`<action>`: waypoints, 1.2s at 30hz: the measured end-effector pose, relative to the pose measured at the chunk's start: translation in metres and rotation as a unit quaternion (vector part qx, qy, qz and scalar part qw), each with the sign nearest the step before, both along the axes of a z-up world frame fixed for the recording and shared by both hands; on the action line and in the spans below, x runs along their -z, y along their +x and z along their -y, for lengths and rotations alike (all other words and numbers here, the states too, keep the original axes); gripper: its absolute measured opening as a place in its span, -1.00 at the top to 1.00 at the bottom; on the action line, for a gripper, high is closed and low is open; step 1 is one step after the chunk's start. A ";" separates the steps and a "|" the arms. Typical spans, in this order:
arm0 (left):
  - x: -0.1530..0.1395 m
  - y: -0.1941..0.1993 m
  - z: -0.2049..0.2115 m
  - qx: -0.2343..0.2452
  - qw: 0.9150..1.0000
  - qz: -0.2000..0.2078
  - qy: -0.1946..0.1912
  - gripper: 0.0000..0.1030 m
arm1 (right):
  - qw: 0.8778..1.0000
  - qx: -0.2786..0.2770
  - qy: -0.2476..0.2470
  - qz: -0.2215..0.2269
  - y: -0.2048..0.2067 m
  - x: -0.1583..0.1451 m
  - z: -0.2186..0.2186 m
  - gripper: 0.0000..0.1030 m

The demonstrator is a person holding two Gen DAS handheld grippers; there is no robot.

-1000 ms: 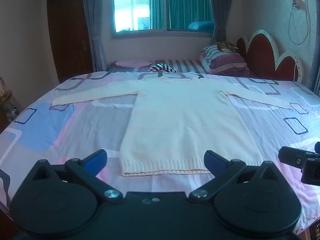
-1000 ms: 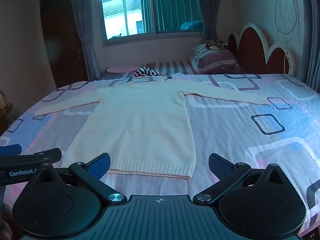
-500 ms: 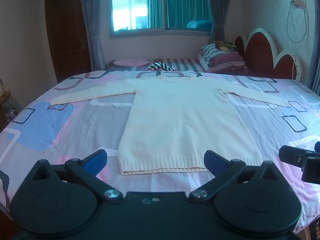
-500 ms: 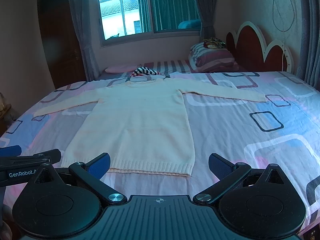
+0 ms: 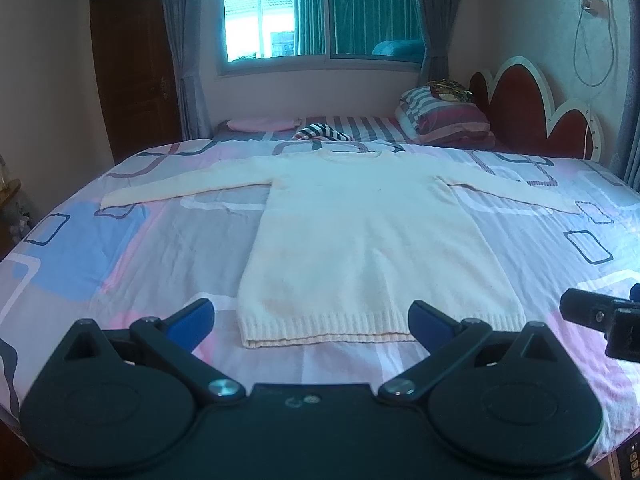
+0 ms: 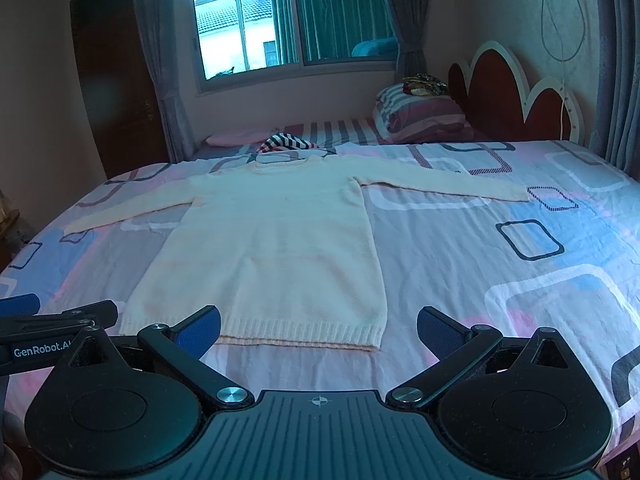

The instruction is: Fold small clothes

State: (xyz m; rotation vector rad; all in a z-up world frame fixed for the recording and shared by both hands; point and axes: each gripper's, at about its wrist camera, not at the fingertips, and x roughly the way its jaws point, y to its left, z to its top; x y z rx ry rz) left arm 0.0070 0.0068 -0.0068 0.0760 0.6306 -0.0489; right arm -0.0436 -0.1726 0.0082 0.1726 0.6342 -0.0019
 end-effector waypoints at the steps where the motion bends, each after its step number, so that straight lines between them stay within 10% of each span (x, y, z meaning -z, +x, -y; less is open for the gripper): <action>1: 0.000 0.000 0.000 0.000 1.000 0.000 0.000 -0.99 | 1.000 0.000 -0.001 -0.001 0.000 0.000 0.000 -1.00; 36: 0.002 0.001 -0.002 0.003 1.000 -0.002 -0.002 -0.99 | 1.000 0.005 -0.004 0.004 0.003 -0.002 -0.006 -1.00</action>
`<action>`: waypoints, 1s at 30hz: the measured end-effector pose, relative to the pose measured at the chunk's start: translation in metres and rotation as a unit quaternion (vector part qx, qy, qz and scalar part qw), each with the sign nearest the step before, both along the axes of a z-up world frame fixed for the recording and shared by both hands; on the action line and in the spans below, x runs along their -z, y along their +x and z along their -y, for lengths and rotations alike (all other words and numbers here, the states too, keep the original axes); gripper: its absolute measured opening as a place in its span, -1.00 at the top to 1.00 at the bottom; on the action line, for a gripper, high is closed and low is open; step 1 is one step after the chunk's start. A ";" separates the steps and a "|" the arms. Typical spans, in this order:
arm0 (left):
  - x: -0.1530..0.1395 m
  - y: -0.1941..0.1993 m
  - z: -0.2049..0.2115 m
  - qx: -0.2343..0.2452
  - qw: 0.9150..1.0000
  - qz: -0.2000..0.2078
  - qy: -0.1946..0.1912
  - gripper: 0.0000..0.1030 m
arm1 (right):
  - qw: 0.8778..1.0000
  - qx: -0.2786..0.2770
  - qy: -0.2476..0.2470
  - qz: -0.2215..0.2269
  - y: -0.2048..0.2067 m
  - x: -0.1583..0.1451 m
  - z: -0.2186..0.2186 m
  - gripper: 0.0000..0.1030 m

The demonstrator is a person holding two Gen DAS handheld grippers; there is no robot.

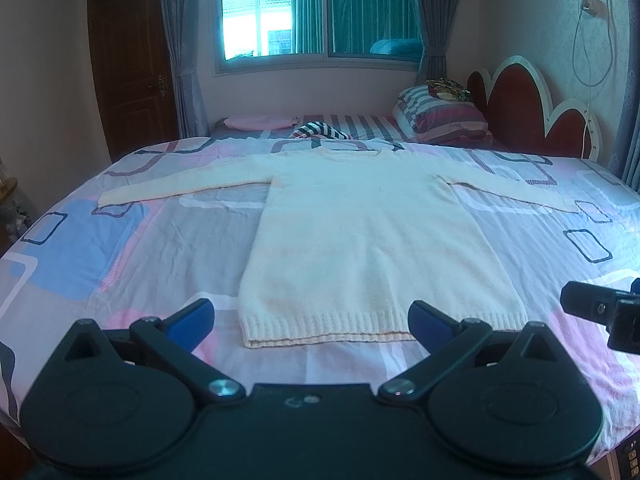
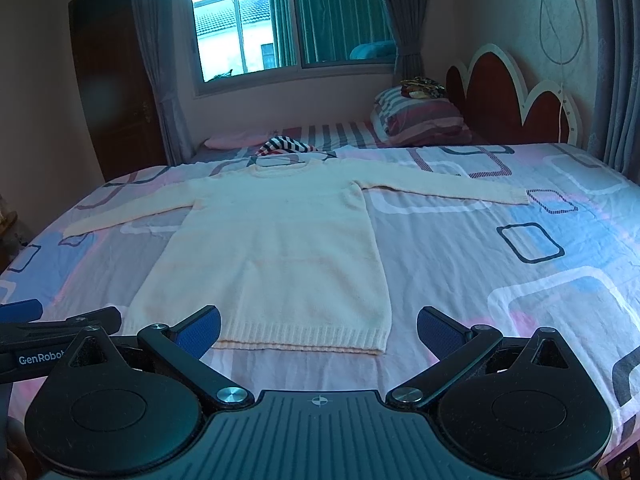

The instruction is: Fold small clothes

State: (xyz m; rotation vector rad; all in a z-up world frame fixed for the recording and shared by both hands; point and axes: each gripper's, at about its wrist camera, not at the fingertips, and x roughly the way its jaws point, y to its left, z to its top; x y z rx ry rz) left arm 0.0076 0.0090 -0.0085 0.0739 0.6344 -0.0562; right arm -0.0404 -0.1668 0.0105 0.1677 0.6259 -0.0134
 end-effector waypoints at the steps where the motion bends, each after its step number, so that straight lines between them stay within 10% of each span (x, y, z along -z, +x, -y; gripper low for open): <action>1: 0.000 0.000 0.000 0.000 1.000 -0.001 0.000 -0.99 | 1.000 0.000 0.000 0.001 0.000 0.000 0.000 -1.00; 30: -0.001 0.029 0.000 0.002 1.000 -0.002 -0.001 -0.99 | 1.000 0.031 -0.002 0.004 0.022 -0.001 0.024 -1.00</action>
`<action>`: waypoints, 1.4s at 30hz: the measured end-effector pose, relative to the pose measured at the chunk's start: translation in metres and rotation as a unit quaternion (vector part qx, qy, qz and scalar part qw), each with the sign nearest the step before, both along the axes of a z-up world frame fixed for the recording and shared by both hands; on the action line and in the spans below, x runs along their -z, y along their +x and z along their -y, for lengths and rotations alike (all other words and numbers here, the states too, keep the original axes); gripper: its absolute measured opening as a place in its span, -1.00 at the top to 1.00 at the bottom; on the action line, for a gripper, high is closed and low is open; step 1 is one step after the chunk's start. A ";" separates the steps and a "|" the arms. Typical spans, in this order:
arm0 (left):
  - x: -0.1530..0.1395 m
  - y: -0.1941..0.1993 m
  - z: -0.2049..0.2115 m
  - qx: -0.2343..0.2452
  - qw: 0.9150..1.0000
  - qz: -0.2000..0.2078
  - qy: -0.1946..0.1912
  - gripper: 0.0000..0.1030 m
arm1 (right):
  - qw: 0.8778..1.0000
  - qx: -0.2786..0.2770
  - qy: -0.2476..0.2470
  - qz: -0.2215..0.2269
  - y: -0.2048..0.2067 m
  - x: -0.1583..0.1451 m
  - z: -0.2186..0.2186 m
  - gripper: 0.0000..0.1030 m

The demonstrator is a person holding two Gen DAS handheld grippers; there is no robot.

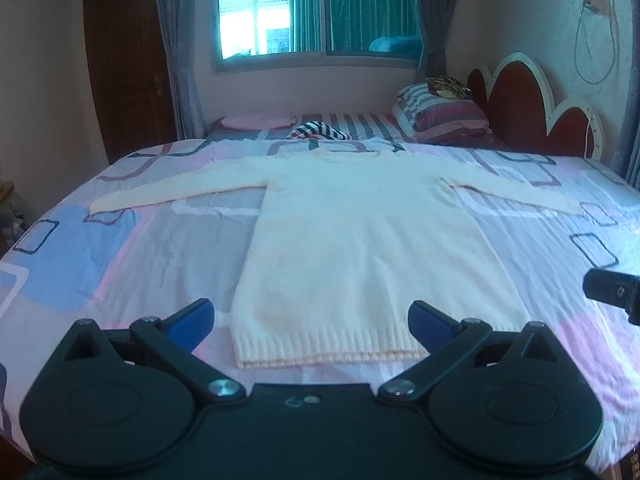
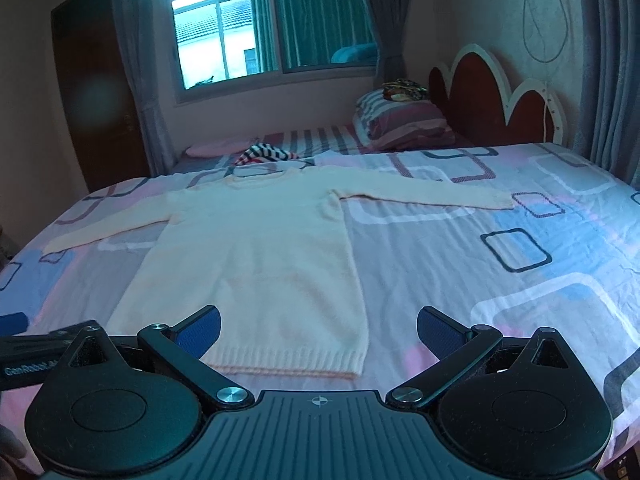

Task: Fold small clothes
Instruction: 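Reach the right gripper to a sweater sleeve cuff and grasp it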

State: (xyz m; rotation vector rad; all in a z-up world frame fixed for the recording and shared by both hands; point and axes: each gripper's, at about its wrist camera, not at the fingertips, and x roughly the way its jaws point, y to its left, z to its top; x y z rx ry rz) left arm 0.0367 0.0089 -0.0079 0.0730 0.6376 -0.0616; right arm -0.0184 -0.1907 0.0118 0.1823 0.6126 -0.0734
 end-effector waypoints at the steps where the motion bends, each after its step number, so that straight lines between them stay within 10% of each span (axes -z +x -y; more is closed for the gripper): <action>1: 0.000 0.005 0.000 -0.002 1.000 0.001 -0.006 -0.99 | 1.000 0.004 -0.001 0.000 0.003 0.000 0.003 -1.00; 24: 0.013 0.105 0.015 -0.002 1.000 0.005 0.010 -0.99 | 0.997 0.073 -0.017 -0.009 0.097 0.017 0.073 -1.00; 42: 0.034 0.234 0.033 -0.022 0.999 -0.012 0.028 -0.99 | 0.984 0.179 0.019 0.018 0.218 0.049 0.216 -1.00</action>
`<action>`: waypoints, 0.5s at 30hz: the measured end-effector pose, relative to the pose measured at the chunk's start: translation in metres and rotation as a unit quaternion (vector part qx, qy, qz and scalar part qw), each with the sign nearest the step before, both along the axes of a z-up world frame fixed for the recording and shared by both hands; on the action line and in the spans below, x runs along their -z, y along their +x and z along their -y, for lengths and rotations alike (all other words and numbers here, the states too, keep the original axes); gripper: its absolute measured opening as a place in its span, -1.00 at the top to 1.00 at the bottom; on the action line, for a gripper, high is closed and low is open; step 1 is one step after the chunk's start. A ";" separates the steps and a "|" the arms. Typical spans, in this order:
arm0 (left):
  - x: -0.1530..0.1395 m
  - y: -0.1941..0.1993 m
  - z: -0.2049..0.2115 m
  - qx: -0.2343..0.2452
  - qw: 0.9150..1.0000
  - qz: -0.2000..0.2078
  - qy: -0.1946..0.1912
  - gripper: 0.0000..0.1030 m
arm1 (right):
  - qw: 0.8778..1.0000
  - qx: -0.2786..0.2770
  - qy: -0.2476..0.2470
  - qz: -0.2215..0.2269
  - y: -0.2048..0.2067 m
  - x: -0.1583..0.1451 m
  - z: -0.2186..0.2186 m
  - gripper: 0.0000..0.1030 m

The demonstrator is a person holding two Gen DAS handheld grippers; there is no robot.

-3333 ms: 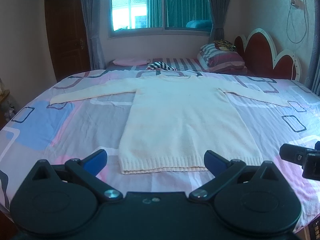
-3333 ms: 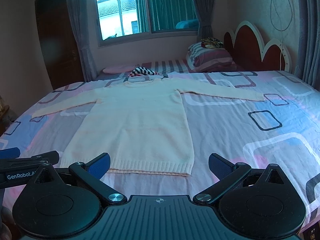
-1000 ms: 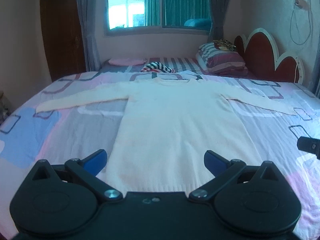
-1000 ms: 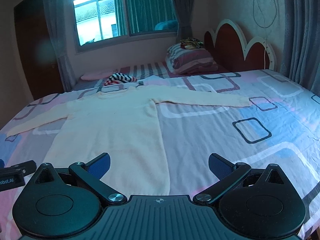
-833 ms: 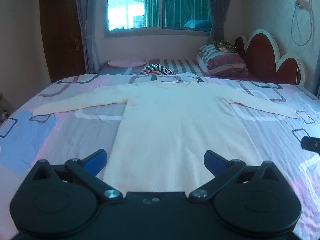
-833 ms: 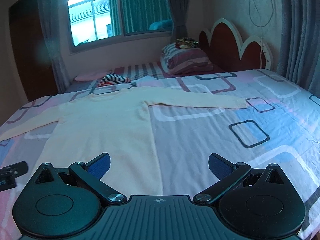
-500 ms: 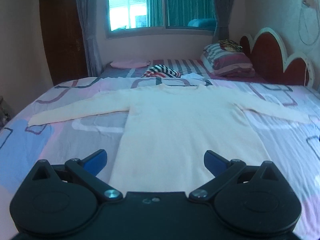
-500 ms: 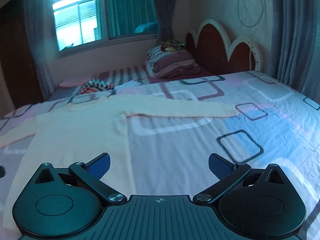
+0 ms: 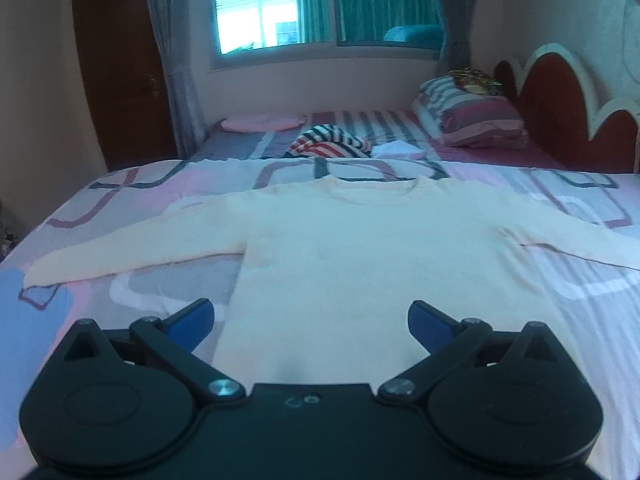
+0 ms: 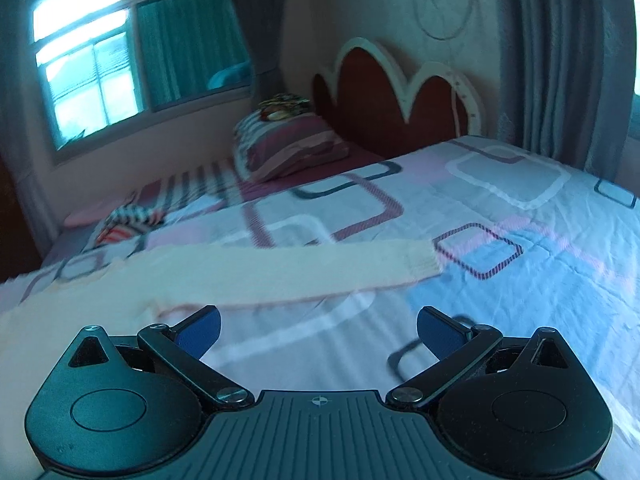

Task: Fold small clothes
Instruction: 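Reach the right gripper to a sweater sleeve cuff and grasp it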

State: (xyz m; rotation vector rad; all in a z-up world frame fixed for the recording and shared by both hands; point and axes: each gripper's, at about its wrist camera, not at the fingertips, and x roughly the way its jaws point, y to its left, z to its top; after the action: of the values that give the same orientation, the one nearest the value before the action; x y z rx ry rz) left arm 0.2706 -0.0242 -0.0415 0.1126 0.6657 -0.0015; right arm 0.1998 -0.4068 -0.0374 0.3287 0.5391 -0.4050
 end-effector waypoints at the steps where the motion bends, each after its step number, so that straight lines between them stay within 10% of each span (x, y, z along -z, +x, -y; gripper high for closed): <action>1: 0.003 0.007 0.000 -0.005 1.000 -0.003 0.002 -0.99 | 1.000 0.009 0.010 0.005 0.006 0.005 0.012 -1.00; 15: 0.045 0.087 0.039 -0.027 0.999 -0.030 0.009 -0.99 | 0.997 0.074 0.020 -0.022 0.079 0.072 0.106 -0.99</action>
State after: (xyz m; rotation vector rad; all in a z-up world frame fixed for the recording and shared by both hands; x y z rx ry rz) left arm 0.3576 -0.0629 -0.0863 0.1117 0.7295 0.0533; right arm 0.2788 -0.5128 -0.1094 0.3997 0.5677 -0.5465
